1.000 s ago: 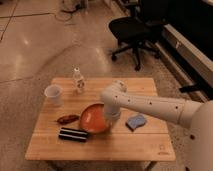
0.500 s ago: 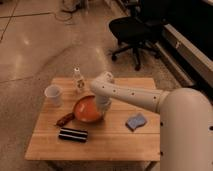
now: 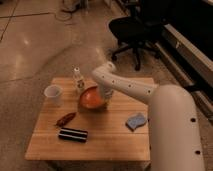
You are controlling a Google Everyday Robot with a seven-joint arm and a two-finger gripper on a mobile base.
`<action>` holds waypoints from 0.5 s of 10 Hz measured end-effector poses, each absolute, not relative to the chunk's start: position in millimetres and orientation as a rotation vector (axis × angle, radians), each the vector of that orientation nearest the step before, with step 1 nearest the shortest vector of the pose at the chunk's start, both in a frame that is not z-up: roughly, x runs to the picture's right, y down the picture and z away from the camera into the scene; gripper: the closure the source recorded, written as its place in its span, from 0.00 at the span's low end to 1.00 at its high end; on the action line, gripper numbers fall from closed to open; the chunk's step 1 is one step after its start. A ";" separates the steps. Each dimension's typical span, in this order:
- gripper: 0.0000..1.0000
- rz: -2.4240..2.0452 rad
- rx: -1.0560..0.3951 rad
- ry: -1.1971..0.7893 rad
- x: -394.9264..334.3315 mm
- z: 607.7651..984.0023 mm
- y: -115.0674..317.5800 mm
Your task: Drag the ceramic bowl in a circle
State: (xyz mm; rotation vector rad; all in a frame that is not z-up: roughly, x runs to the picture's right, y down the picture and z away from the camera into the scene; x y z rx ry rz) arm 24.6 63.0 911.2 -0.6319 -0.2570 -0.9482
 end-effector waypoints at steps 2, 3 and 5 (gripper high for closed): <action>1.00 -0.900 -0.651 -0.204 54.7 921.2 51.6; 1.00 -0.869 -0.659 -0.178 72.4 924.4 46.0; 1.00 -0.817 -0.674 -0.135 107.8 926.1 39.9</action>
